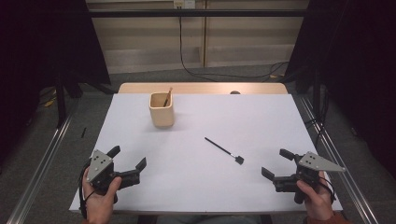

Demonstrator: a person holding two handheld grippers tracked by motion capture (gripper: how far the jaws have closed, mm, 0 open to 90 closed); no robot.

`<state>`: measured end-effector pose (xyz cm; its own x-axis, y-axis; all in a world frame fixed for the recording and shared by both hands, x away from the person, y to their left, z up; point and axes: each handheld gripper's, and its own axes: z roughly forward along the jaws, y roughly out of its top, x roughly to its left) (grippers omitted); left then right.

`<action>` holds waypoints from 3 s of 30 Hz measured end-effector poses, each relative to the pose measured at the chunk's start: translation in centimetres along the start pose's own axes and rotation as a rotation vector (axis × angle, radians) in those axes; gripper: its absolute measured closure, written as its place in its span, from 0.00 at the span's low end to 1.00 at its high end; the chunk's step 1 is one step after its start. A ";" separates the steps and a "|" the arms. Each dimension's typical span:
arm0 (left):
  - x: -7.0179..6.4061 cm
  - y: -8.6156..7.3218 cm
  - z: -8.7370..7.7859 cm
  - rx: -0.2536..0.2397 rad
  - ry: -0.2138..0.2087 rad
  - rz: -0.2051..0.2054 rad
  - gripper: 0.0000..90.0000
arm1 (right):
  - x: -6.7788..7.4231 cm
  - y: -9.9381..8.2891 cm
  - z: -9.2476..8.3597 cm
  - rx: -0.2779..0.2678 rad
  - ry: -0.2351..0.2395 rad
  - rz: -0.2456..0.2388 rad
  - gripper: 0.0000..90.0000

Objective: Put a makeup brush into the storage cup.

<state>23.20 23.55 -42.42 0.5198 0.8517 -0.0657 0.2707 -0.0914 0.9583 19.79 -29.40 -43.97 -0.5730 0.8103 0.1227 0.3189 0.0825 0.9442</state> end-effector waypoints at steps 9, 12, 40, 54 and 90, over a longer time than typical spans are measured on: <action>-0.2 -0.2 -0.1 0.002 -0.026 0.024 0.01 | 0.2 0.0 -0.2 -0.008 0.014 -0.011 0.00; -0.2 -0.3 -0.2 0.006 -0.025 0.024 0.01 | 0.2 0.0 -0.2 -0.006 0.015 -0.011 0.00; -0.6 -0.4 -0.5 0.001 -0.040 0.027 0.02 | -1.1 3.8 2.4 -0.063 0.034 -0.024 0.00; -0.6 -0.4 -0.5 0.007 -0.045 0.033 0.02 | -0.9 6.2 5.1 -0.068 0.079 -0.063 0.00; -1.0 -0.4 -0.1 0.014 -0.082 0.046 0.02 | 0.0 9.3 13.0 0.141 0.208 -0.147 0.02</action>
<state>22.46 22.76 -42.69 0.5963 0.8015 -0.0452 0.2567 -0.1370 0.9567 32.56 -21.14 -39.19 -0.7586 0.6486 0.0615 0.3147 0.2821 0.9063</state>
